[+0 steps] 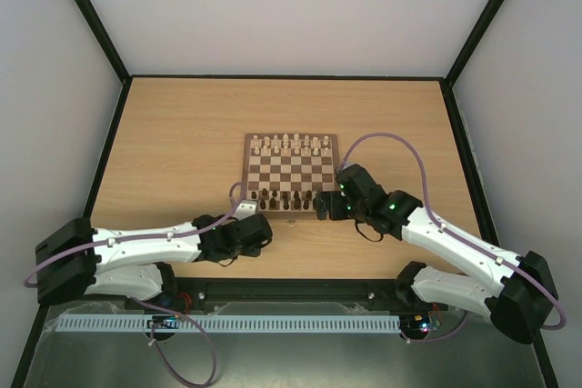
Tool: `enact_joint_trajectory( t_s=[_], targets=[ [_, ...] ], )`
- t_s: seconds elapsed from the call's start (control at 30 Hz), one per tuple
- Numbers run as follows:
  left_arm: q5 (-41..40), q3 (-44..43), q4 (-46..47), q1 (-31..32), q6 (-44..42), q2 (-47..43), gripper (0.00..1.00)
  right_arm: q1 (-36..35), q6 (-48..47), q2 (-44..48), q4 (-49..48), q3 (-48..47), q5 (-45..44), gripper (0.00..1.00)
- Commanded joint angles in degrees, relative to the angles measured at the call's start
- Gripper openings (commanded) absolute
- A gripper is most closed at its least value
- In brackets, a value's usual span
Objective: Set up the chess pieces on the board
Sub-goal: Pick up the chess piece at the center of the board, then place the chess piece on the chessboard.
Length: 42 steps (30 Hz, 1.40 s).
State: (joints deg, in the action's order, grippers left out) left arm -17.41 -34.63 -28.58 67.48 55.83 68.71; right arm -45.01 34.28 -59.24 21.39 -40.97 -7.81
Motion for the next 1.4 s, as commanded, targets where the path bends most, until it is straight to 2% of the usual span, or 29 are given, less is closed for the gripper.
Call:
enact_joint_trajectory(
  t_s=[0.0, 0.23, 0.43, 0.57, 0.83, 1.17, 1.37],
  targets=[
    [-1.6, 0.7, -0.8, 0.6, 2.5, 2.7, 0.51, 0.2, -1.4, 0.5, -0.4, 0.8, 1.9, 0.99],
    [-2.3, 0.8, -0.3, 0.6, 2.3, 5.5, 0.44, 0.2, -1.4, 0.7, -0.5, 0.9, 2.2, 0.99],
    [-2.0, 1.2, 0.0, 0.6, 2.1, 5.6, 0.23, 0.2, -1.5, 0.6, -0.5, 0.9, 2.2, 0.99],
    [-1.3, 1.5, -0.2, 0.6, 2.0, 5.6, 0.16, 0.2, -1.5, 0.7, -0.5, 0.8, 2.2, 0.99],
    [-4.9, -2.9, -4.4, -0.5, 0.2, 4.1, 0.14, 0.2, -1.4, 1.1, -0.5, 0.9, 1.7, 0.99],
    [-5.9, -14.5, -2.8, -10.9, -12.0, 6.9, 0.15, 0.2, -1.2, 1.1, -0.4, 1.1, 0.6, 0.99],
    [-5.7, -16.9, -0.3, -13.6, -15.0, 10.4, 0.15, 0.2, -1.1, 0.9, -0.3, 1.1, 0.6, 0.99]
  ],
)
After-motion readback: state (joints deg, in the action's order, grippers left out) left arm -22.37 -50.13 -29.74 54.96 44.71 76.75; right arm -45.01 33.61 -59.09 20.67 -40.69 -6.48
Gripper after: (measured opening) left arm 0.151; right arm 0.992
